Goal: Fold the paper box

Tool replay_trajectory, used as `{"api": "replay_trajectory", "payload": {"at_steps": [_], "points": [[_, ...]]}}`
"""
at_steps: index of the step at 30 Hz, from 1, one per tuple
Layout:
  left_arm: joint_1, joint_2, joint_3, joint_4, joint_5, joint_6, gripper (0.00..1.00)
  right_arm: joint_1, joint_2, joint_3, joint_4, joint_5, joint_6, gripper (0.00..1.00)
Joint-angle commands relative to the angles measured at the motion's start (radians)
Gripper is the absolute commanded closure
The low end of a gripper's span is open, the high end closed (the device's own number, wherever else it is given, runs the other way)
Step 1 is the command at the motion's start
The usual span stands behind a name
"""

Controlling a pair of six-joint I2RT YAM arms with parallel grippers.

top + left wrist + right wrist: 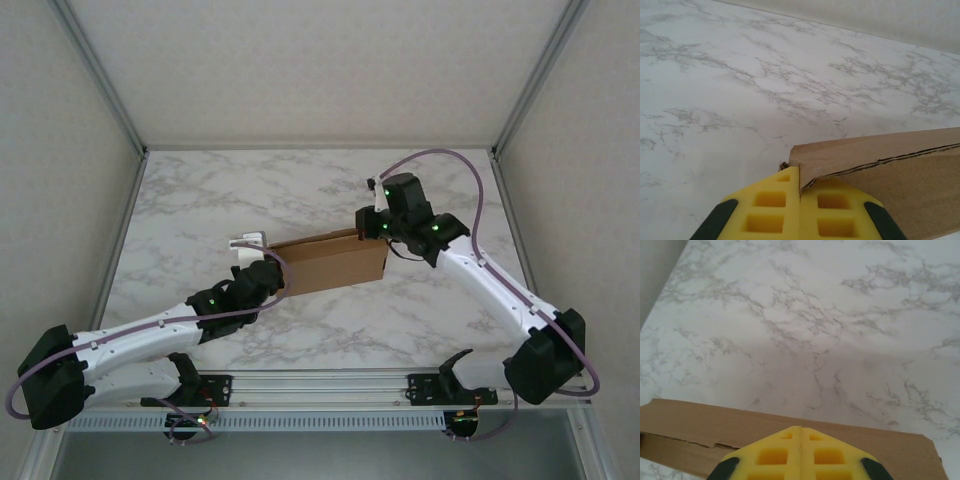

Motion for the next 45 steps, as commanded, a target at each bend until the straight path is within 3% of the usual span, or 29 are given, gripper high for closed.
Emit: {"api": "replay_trajectory", "payload": {"at_steps": [1,8,15,23,31,34,40,45], "points": [[-0.027,0.045,-0.045,-0.212,0.11,0.018,0.99,-0.003,0.027,0.032,-0.03,-0.006,0.016,1.0],[-0.034,0.022,-0.048,-0.203,0.104,0.033,0.94,-0.002,0.021,-0.056,-0.012,-0.029,0.04,0.99],[-0.044,-0.045,-0.054,-0.165,0.128,0.074,0.68,0.011,-0.01,-0.133,0.009,-0.032,0.058,0.99],[-0.044,-0.184,-0.056,-0.135,0.222,0.142,0.47,0.011,-0.016,-0.125,0.016,-0.018,0.069,0.96],[-0.041,-0.248,0.069,-0.236,0.435,0.209,0.47,0.013,0.006,-0.093,0.005,-0.001,0.074,0.94],[-0.038,-0.261,0.105,-0.267,0.399,0.176,0.48,0.013,0.007,-0.094,0.011,-0.001,0.079,0.94],[-0.03,-0.302,0.149,-0.268,0.484,0.163,0.47,0.019,0.01,-0.093,0.012,0.001,0.076,0.94],[-0.015,-0.298,0.144,-0.299,0.418,0.179,0.46,0.031,0.022,-0.086,0.012,0.0,0.071,0.94]]}}
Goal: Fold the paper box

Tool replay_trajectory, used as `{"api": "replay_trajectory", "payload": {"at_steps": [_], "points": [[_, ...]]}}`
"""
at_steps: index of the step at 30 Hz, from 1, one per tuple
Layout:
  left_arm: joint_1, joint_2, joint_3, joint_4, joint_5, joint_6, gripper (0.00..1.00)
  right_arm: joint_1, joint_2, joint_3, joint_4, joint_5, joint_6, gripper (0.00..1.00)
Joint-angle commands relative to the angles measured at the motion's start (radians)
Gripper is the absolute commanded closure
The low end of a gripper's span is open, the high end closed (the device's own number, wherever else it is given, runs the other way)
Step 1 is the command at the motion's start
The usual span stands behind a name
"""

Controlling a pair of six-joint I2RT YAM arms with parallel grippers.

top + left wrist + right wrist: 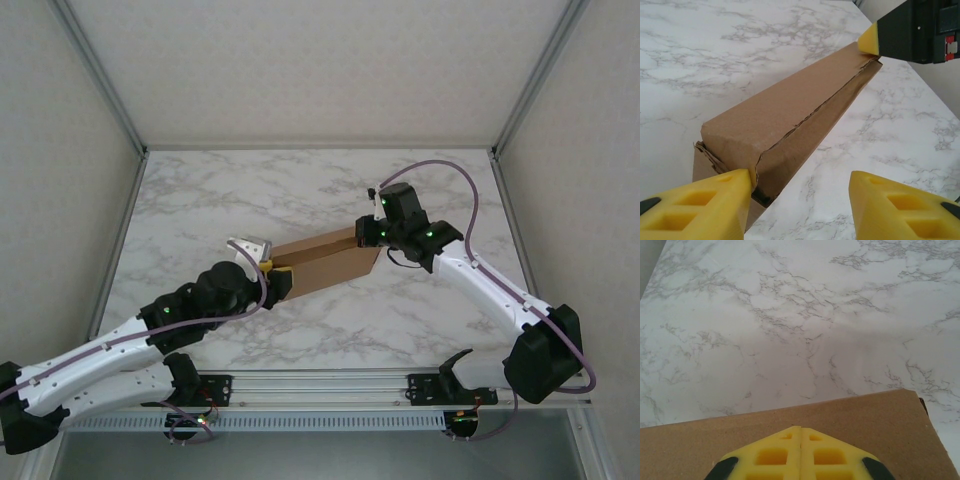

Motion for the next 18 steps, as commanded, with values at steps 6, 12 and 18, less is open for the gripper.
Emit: {"api": "replay_trajectory", "payload": {"at_steps": [6,12,18], "points": [[0.021,-0.009,-0.124,0.056,-0.049,-0.079,0.48,0.035,0.042,0.02,-0.048,-0.006,0.013,0.92],[0.022,-0.073,-0.217,0.09,-0.083,-0.221,0.49,0.037,0.06,0.038,-0.058,0.022,0.011,0.91],[0.028,-0.133,-0.259,0.034,-0.038,-0.31,0.47,0.039,0.077,0.051,-0.065,0.029,0.003,0.9]]}}
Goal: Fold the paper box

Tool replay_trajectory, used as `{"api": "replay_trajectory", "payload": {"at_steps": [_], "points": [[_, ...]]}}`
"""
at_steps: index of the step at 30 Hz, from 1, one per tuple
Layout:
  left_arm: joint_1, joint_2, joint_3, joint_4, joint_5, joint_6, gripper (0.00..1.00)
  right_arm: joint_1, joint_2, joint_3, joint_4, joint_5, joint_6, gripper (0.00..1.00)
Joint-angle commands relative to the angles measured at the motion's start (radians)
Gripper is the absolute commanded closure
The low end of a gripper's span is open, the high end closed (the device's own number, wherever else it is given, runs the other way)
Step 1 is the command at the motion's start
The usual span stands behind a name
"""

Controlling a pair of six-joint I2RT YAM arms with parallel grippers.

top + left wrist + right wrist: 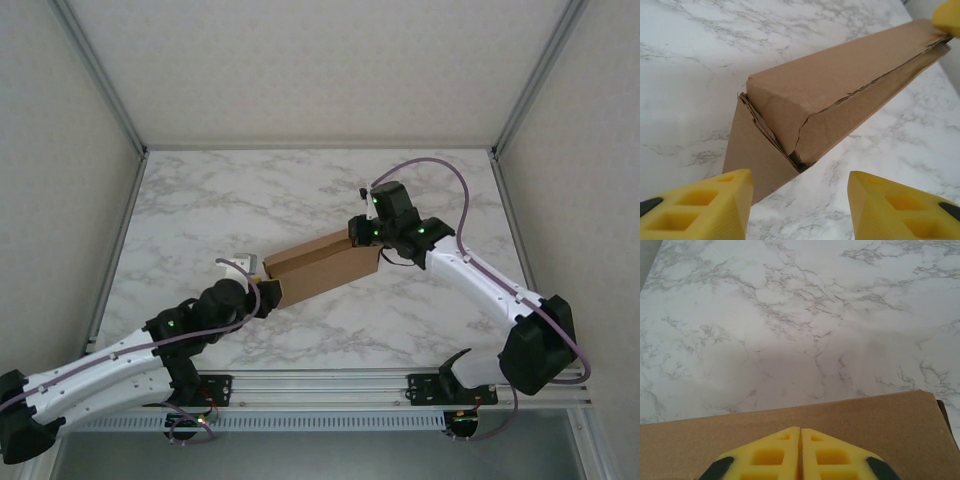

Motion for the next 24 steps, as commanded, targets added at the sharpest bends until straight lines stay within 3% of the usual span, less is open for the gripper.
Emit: {"api": "replay_trajectory", "payload": {"at_steps": [1,6,13,16,21,24], "points": [[0.008,-0.041,-0.041,-0.02,0.039,-0.089,0.47,0.01,0.029,0.016,-0.061,0.022,0.002,0.9],[0.008,-0.115,-0.05,-0.108,0.011,-0.172,0.48,0.011,0.04,0.019,-0.064,0.025,-0.004,0.9],[0.011,-0.215,0.038,-0.275,-0.213,-0.286,0.55,0.014,0.04,0.014,-0.063,0.026,-0.004,0.9],[0.033,-0.184,0.083,-0.257,-0.226,-0.26,0.54,0.021,0.035,0.008,-0.061,0.026,-0.006,0.9],[0.141,-0.04,0.19,-0.161,-0.105,-0.148,0.53,0.028,0.026,-0.009,-0.061,0.027,-0.008,0.9],[0.234,0.035,0.219,-0.019,0.121,-0.104,0.52,0.034,0.021,-0.02,-0.058,0.029,-0.009,0.9]]}}
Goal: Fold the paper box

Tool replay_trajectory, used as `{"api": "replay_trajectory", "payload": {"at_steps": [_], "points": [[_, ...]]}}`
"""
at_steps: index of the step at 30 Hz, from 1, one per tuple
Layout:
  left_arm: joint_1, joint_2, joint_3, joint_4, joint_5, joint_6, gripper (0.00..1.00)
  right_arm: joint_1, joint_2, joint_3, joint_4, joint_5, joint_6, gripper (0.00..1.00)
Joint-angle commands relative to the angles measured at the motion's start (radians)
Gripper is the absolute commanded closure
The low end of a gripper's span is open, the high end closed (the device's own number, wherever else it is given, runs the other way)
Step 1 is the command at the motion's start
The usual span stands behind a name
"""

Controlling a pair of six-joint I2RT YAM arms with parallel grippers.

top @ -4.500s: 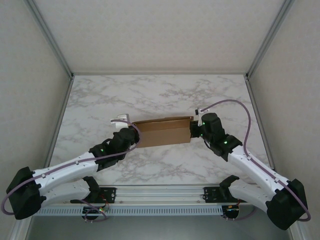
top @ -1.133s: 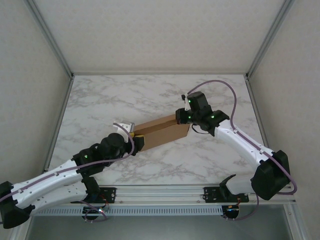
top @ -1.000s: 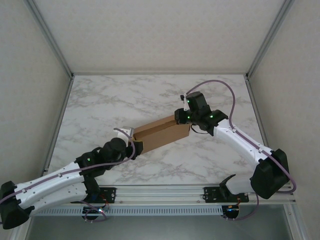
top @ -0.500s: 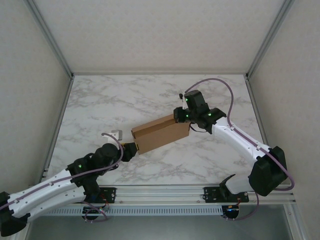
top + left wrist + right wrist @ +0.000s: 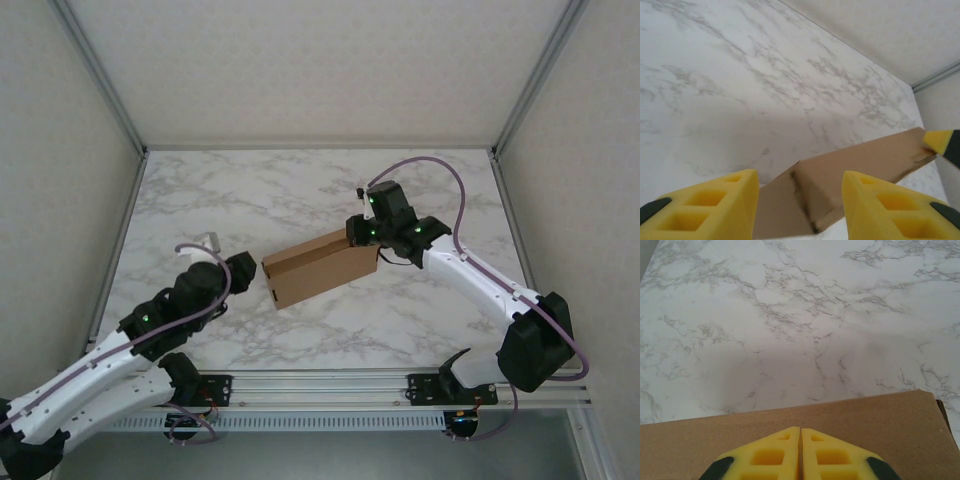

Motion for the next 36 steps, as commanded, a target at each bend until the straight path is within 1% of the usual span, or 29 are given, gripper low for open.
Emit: {"api": "replay_trajectory", "payload": {"at_steps": [1,2,5,11,24,31,36], "points": [[0.075,0.069,0.047,0.161,0.244,0.06,0.52,0.018,0.007,-0.03,-0.061,0.01,-0.007,0.9],[0.084,0.095,0.058,0.191,0.289,0.06,0.52,0.02,0.007,-0.03,-0.063,0.014,-0.008,0.9],[0.088,0.151,0.088,0.23,0.369,0.07,0.54,0.021,0.004,-0.03,-0.068,0.021,-0.011,0.9],[0.089,0.187,0.067,0.276,0.486,0.04,0.56,0.024,0.003,-0.039,-0.06,0.039,-0.008,0.9],[0.089,0.18,-0.063,0.304,0.506,-0.003,0.56,0.028,0.008,-0.043,-0.066,0.05,-0.014,0.9],[0.092,0.133,-0.14,0.316,0.528,-0.045,0.57,0.027,0.01,-0.056,-0.064,0.05,-0.018,0.9],[0.091,0.099,-0.206,0.327,0.541,-0.071,0.57,0.027,0.011,-0.062,-0.065,0.044,-0.018,0.88]]}}
